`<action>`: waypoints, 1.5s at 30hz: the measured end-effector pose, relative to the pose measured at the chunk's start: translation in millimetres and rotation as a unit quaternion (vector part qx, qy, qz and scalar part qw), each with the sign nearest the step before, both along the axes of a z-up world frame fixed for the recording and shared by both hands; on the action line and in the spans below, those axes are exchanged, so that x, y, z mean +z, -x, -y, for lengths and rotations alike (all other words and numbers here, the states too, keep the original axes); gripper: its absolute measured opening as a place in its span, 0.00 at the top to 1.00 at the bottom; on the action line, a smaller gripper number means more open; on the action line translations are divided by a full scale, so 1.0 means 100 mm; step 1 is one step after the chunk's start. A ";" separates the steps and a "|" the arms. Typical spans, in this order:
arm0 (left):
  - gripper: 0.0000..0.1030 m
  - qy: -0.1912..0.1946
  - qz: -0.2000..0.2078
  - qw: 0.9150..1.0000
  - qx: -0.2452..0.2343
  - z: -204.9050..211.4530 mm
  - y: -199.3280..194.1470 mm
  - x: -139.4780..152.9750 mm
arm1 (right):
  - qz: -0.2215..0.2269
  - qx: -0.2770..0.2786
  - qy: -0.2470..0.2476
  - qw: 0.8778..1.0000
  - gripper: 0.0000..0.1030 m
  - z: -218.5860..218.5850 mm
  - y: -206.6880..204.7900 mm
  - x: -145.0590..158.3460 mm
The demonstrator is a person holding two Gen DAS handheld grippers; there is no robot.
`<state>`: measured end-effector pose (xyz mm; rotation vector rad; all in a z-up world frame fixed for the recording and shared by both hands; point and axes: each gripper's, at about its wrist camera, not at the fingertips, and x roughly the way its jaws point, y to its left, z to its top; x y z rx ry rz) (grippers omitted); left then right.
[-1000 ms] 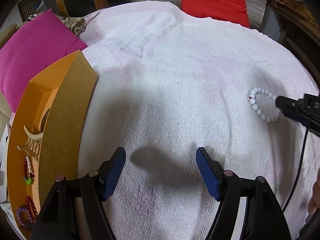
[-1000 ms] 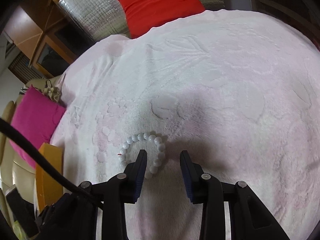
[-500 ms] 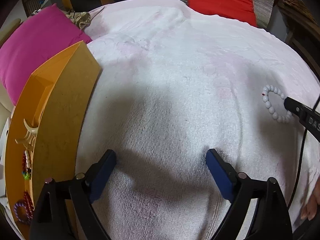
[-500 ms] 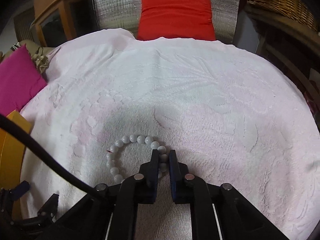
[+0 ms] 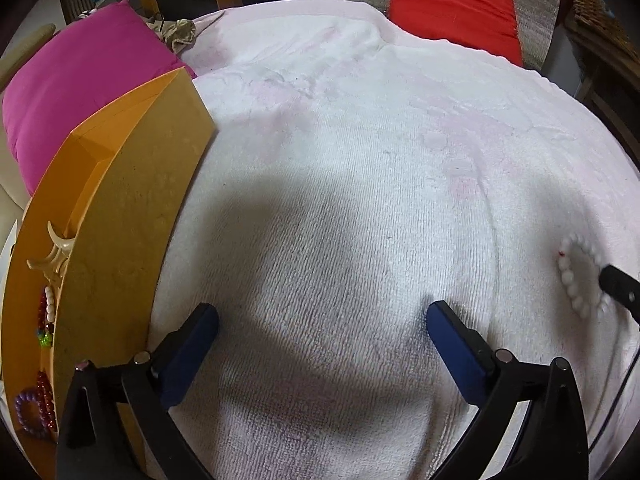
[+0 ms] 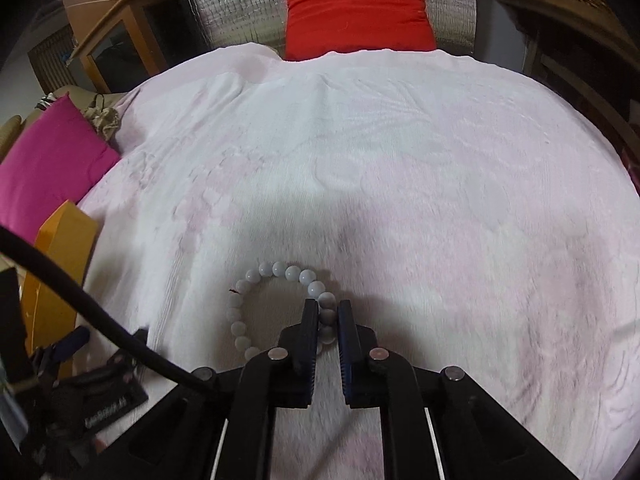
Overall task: Organize jewelry
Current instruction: 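Lift the white bracelet with the right gripper and carry it toward the box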
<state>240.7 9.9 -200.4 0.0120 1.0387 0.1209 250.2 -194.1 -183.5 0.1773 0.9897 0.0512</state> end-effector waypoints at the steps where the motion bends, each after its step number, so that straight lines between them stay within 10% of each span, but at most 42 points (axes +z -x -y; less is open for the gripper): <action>1: 0.00 0.000 0.003 1.000 -0.001 0.00 0.01 0.00 | 0.001 -0.001 0.003 1.000 0.90 0.01 0.05 0.01; 14: 0.00 0.007 0.058 0.998 -0.008 -0.01 0.24 -0.02 | -0.011 -0.029 -0.030 0.999 0.90 0.17 0.58 0.00; 20: 0.00 0.002 0.015 1.000 -0.020 0.00 0.18 0.04 | -0.017 -0.033 -0.053 0.998 0.90 0.14 0.53 -0.07; 33: 0.77 0.003 0.048 0.996 -0.074 0.15 0.37 0.29 | -0.011 -0.023 -0.052 0.998 0.90 0.09 0.51 -0.05; 45: 0.93 -0.004 0.044 0.996 -0.081 0.11 0.43 0.28 | -0.005 -0.017 -0.035 0.999 0.90 -0.04 0.49 -0.08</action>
